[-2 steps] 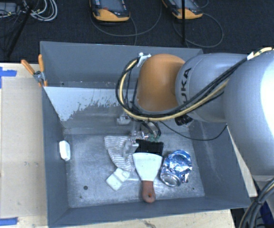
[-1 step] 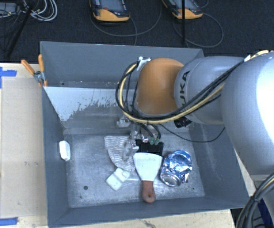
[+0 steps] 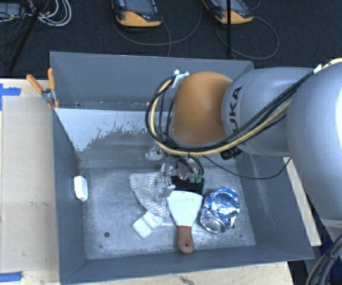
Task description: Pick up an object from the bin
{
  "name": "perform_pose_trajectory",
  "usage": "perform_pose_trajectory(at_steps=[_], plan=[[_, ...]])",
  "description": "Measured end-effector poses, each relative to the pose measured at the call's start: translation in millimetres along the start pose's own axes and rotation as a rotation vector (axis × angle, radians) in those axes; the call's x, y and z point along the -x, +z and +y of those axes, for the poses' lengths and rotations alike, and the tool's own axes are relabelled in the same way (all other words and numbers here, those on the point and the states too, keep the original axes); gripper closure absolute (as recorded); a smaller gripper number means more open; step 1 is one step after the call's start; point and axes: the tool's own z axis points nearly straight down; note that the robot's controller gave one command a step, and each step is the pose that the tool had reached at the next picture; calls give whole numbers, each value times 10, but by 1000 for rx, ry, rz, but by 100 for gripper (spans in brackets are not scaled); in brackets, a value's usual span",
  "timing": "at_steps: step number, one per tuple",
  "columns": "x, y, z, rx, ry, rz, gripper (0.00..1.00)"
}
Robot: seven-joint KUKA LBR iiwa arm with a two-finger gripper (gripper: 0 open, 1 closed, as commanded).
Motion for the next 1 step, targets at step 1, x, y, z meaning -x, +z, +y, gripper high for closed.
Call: perform_pose_trajectory(at_steps=[1], plan=[[50, 302, 113, 4, 167, -1, 100]])
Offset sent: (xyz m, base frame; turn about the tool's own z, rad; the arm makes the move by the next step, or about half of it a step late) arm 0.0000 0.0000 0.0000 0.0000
